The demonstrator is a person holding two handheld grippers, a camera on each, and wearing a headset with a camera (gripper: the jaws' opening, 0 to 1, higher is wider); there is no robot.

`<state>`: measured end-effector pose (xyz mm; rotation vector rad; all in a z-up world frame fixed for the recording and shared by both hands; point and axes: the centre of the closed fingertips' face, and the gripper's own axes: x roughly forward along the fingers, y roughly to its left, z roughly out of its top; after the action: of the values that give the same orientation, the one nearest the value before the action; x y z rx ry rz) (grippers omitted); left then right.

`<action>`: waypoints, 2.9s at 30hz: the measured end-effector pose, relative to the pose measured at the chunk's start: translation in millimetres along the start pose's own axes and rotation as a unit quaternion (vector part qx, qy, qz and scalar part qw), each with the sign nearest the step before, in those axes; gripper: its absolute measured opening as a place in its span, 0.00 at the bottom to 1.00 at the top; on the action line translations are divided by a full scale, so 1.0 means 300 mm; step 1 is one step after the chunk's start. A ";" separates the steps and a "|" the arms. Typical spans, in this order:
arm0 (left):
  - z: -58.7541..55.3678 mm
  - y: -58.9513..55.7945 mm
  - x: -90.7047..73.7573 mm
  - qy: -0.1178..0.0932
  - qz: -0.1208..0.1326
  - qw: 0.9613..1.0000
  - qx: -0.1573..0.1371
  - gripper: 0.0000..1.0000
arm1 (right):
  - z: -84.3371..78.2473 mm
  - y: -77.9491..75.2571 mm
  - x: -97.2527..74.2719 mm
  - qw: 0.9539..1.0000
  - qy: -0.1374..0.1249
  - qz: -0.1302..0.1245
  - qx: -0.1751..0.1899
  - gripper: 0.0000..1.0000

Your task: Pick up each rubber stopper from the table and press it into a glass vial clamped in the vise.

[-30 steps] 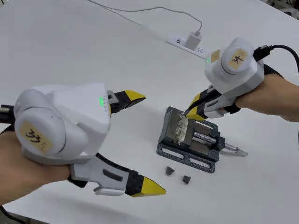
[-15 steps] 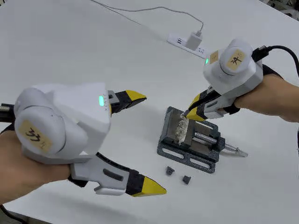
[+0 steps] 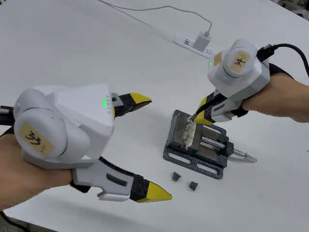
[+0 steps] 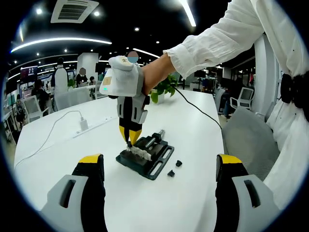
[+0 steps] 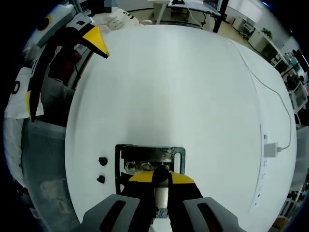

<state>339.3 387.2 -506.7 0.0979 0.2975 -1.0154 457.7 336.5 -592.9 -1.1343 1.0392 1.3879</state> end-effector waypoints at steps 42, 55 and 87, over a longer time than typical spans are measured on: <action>0.000 0.014 -0.003 -0.004 0.001 1.000 -0.010 0.94 | -0.005 -0.011 0.011 1.000 -0.006 -0.015 -0.002 0.09; -0.001 0.012 -0.005 -0.004 0.001 1.000 -0.010 0.94 | 0.011 -0.026 -0.067 0.997 -0.062 -0.028 0.026 0.02; -0.005 0.020 0.007 -0.004 -0.001 1.000 -0.017 0.92 | 0.002 -0.002 -0.005 0.998 -0.051 -0.012 0.026 0.00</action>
<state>345.1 388.9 -509.1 0.0631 0.3067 -1.0130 458.1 336.8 -591.3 -1.0234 0.9798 1.3772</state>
